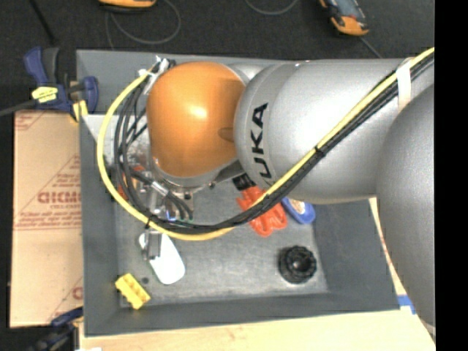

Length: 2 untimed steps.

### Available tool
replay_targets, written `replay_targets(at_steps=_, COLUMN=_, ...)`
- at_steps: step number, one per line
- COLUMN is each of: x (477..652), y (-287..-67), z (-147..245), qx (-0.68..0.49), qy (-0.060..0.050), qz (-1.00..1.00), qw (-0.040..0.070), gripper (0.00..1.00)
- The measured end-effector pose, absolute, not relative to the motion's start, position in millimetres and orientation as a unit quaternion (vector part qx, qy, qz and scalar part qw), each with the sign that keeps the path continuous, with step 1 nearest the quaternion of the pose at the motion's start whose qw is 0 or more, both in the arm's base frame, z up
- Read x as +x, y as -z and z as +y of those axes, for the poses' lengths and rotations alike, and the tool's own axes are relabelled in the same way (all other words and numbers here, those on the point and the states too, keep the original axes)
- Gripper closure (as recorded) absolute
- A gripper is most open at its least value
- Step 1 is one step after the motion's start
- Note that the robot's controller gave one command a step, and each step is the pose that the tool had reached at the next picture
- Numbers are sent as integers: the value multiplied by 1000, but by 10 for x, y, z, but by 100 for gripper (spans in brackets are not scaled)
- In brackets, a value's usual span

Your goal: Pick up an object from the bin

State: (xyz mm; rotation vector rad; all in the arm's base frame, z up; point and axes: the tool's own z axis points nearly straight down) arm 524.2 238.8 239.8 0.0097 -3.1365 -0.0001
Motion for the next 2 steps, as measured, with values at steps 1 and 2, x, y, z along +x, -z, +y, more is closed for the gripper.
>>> replay_targets(at_steps=1, x=5260, y=-2447, z=2371, qx=0, qy=1, qz=-1000, qw=-1, gripper=0)
replay_targets(at_steps=2, x=5045, y=-1649, z=2353, qx=-21, qy=2, qz=-1000, qw=-2, gripper=0)
